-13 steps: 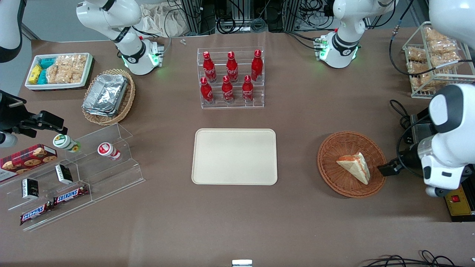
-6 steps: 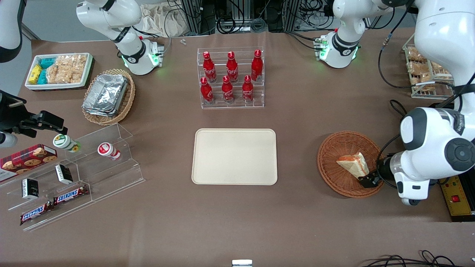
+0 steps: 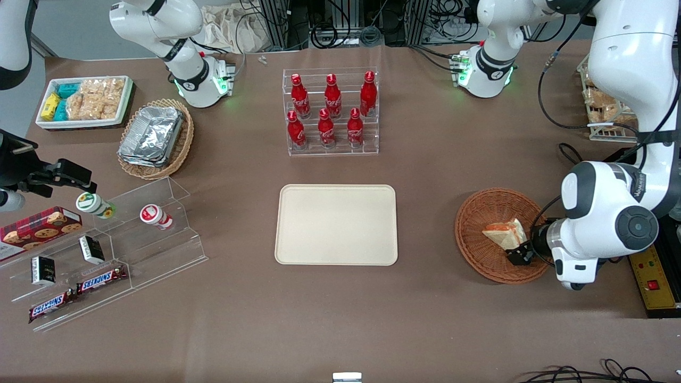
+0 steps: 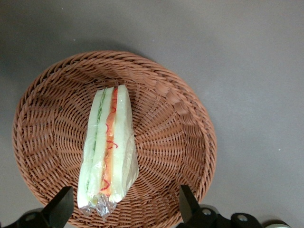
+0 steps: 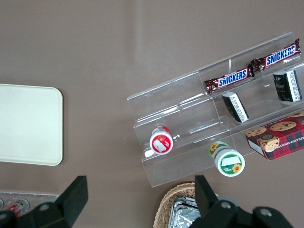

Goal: Place sandwich from basket to tray
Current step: 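Lower the open left gripper and close it on the sandwich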

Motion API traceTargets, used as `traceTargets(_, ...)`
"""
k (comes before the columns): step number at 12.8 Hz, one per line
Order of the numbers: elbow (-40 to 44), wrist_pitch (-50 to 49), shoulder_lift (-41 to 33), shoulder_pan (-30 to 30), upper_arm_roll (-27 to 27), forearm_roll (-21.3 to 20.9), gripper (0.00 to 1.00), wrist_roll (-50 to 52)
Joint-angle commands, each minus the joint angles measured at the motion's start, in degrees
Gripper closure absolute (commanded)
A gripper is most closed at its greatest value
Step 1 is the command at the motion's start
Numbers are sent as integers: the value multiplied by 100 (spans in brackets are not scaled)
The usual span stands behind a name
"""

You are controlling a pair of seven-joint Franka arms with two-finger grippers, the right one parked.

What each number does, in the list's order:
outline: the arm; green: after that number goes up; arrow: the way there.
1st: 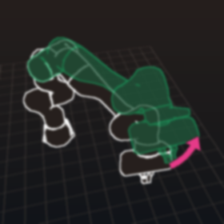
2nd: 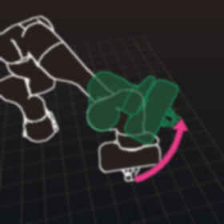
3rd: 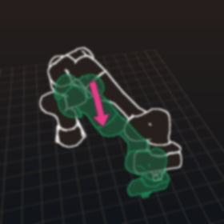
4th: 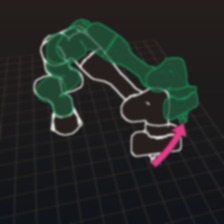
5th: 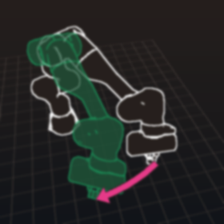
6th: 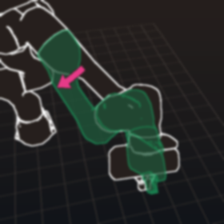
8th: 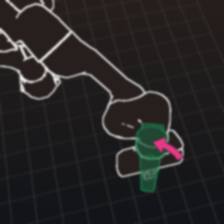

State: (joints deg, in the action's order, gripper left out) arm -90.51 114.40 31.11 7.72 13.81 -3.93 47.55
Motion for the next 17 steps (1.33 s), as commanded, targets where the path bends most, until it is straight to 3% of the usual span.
traceTargets(1,-266,170,-96,36,25,-116,0,123)
traceTargets(17,-1100,881,-79,45,8,-266,0,114)
